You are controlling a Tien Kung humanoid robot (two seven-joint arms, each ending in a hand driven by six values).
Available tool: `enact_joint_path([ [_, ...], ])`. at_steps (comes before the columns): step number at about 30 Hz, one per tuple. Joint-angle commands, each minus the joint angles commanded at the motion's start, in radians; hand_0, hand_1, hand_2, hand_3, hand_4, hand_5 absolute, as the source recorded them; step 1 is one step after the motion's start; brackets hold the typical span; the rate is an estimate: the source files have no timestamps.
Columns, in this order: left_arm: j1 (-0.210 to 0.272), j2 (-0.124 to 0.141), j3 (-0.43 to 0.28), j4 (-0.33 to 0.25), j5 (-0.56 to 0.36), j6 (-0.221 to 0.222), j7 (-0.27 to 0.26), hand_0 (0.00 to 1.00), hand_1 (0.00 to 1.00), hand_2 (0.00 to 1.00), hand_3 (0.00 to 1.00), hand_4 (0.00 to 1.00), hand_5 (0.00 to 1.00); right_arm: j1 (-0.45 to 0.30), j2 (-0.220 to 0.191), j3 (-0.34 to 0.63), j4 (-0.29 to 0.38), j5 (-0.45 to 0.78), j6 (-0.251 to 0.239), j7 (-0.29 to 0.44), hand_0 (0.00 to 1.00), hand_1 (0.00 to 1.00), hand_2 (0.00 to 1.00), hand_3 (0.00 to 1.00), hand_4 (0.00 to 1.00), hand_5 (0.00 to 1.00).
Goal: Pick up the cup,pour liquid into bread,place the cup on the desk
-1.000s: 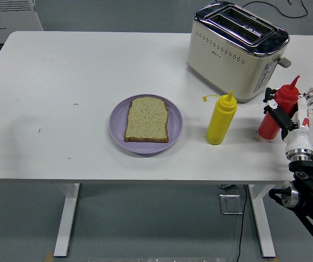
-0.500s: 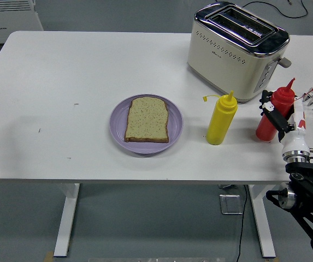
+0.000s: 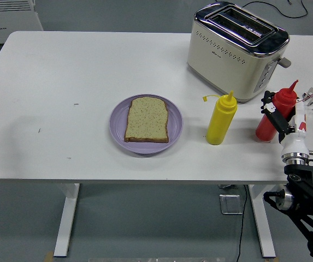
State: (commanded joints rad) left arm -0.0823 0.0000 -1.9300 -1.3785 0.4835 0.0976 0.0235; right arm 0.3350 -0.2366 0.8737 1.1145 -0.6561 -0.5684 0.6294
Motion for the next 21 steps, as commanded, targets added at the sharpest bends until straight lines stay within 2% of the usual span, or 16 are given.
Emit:
enact_joint_path([
  [6, 0.002, 0.000, 0.001, 0.000, 0.001, 0.000, 0.000, 0.781, 0.730, 0.727, 0.658, 0.517, 0.941, -0.004, -0.001, -0.008, -0.009, -0.019, -0.004, -0.002, 0.312, 0.345, 0.404, 0.456, 0.601, 0.294],
  [7, 0.002, 0.000, 0.001, 0.000, 0.001, 0.000, -0.001, 0.782, 0.730, 0.727, 0.658, 0.517, 0.941, -0.005, -0.001, -0.009, -0.009, -0.022, -0.006, -0.002, 0.386, 0.442, 0.457, 0.472, 0.611, 0.288],
  [12, 0.004, 0.000, 0.003, 0.000, 0.002, 0.000, -0.001, 0.782, 0.730, 0.727, 0.658, 0.517, 0.941, -0.008, -0.001, -0.013, -0.011, -0.033, -0.006, 0.006, 0.386, 0.442, 0.457, 0.472, 0.611, 0.288],
  [13, 0.004, 0.000, 0.004, 0.000, 0.002, 0.000, -0.001, 0.780, 0.730, 0.727, 0.659, 0.516, 0.941, -0.008, -0.001, -0.013, -0.011, -0.035, -0.006, 0.008, 0.493, 0.537, 0.531, 0.519, 0.631, 0.285],
  [18, 0.007, 0.000, 0.004, 0.000, 0.002, 0.000, -0.001, 0.780, 0.730, 0.727, 0.659, 0.516, 0.941, -0.011, -0.001, -0.017, -0.012, -0.052, 0.006, 0.015, 0.493, 0.537, 0.531, 0.519, 0.631, 0.285],
  [19, 0.007, 0.000, 0.004, 0.001, 0.001, 0.000, -0.001, 0.781, 0.730, 0.727, 0.658, 0.516, 0.941, -0.012, -0.001, -0.017, -0.012, -0.053, 0.007, 0.016, 0.691, 0.666, 0.680, 0.682, 0.680, 0.300],
  [21, 0.007, 0.000, 0.005, 0.001, 0.001, 0.000, -0.001, 0.781, 0.730, 0.727, 0.658, 0.516, 0.941, -0.012, -0.001, -0.017, -0.012, -0.055, 0.009, 0.015, 0.691, 0.666, 0.680, 0.682, 0.680, 0.300],
])
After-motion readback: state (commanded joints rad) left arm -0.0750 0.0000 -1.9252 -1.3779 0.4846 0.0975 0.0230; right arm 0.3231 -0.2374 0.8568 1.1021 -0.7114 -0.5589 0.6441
